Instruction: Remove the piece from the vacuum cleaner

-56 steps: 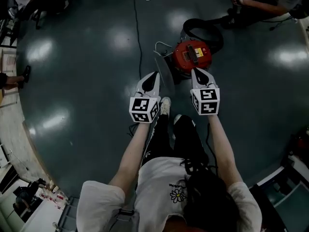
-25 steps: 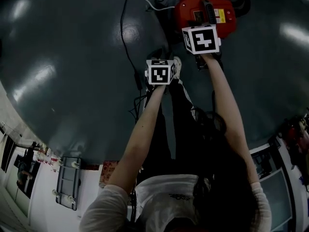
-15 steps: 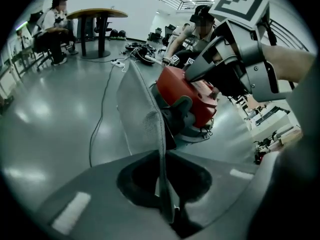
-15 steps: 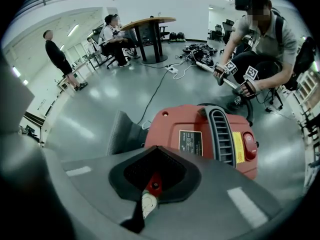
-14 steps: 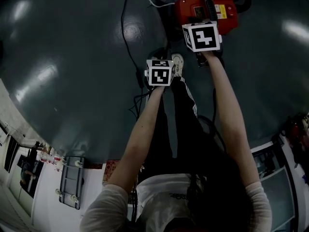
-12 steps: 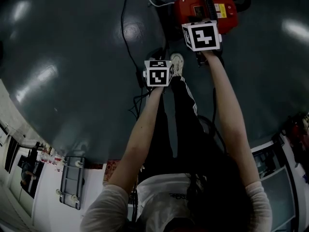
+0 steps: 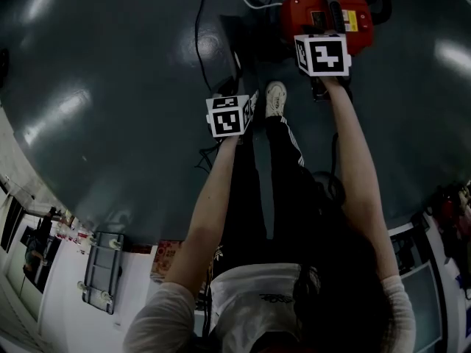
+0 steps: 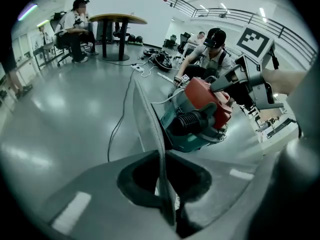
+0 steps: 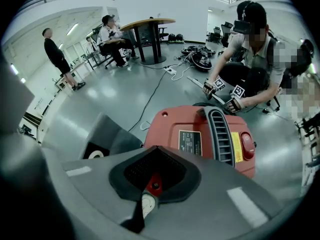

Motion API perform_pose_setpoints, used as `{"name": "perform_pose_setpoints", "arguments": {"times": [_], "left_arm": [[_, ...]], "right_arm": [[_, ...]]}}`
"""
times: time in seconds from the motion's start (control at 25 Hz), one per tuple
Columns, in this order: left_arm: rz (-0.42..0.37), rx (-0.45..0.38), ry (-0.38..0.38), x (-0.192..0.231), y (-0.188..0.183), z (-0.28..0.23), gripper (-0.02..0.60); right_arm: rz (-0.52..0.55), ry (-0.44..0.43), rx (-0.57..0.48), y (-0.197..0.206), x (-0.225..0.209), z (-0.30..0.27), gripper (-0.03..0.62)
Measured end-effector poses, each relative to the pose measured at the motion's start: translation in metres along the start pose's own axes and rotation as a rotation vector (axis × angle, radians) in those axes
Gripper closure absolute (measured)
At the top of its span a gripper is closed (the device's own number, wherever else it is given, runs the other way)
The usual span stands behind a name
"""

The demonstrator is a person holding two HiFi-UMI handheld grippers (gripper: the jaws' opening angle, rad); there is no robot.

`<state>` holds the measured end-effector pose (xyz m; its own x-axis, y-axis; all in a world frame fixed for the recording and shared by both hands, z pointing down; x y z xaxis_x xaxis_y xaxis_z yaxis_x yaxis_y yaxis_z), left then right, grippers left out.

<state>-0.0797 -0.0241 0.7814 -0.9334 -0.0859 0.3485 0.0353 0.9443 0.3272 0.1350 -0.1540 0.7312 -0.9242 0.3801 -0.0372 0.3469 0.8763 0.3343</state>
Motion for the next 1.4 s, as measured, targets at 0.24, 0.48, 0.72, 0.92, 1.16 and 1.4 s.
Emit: {"name": "perform_pose_setpoints", "arguments": {"times": [0.24,0.48,0.72,0.92,1.16,1.4], "left_arm": [[0.006,-0.055,-0.015,0.007,0.001,0.014,0.56],[0.009,-0.171,-0.033,0.016,-0.035,0.041,0.56],[-0.088,-0.432,-0.012,-0.009,-0.137,0.141,0.56],[-0.158,-0.637,0.02,-0.061,-0.212,0.295,0.558],[-0.328,-0.897,0.046,-0.106,-0.243,0.447,0.558],[-0.286,-1.024,0.067,-0.12,-0.254,0.491,0.558]], "right_arm": [[-0.003,0.013,0.007,0.002,0.002,-0.001,0.571],[-0.064,0.018,-0.049,-0.006,0.001,0.006,0.571],[-0.03,0.015,-0.306,-0.056,0.019,0.111,0.571],[0.001,0.023,-0.473,-0.103,0.042,0.257,0.571],[-0.032,-0.033,-0.804,-0.141,0.081,0.414,0.571],[0.115,0.041,-0.888,-0.142,0.089,0.475,0.571]]}}
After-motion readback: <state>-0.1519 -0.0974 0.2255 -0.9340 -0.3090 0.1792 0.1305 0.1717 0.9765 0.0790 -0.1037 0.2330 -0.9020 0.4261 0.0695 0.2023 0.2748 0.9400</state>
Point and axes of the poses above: the fingertips, and each gripper's own axes: z backward along the fingers, x to its left, y out of its underside, the point moved 8 cm from there along z, backward along the fingers, and after that the axes turned 7 degrees about z, right-handed, at the moved point
